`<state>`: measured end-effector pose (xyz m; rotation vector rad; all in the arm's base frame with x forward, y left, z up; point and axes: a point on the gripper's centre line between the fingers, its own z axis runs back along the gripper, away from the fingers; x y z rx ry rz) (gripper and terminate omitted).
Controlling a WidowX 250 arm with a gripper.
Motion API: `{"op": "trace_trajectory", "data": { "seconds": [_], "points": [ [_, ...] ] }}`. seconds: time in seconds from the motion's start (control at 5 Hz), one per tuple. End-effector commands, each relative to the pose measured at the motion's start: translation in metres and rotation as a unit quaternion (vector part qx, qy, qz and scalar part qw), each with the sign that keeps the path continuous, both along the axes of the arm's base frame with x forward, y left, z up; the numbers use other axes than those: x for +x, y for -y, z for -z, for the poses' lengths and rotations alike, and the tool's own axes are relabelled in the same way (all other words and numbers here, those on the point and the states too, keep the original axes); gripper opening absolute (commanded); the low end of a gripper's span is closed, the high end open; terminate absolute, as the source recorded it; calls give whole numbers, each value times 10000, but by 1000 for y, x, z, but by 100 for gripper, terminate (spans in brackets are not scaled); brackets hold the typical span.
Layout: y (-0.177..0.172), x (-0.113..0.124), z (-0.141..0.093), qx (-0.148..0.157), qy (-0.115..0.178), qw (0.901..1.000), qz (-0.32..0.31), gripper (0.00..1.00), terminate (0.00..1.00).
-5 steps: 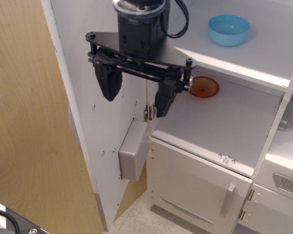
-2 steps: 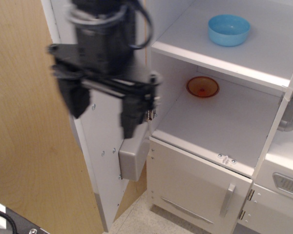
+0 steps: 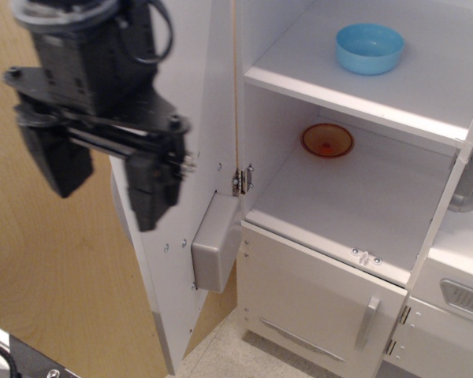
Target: Close fridge
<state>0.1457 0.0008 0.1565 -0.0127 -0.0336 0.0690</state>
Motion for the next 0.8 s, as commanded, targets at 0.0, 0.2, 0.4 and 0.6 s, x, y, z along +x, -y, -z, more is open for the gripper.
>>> {"op": "trace_trajectory", "data": {
  "seconds": [0.0, 0.2, 0.4, 0.6],
  "points": [
    [-24, -5, -8, 52, 112, 9999, -44, 100, 0],
    [-42, -3, -12, 16, 152, 9997, -215, 100, 0],
    [-62, 3, -10, 56, 195, 9988, -451, 100, 0],
    [-79, 11, -4, 178, 317, 9972, -660, 100, 0]
  ]
}}
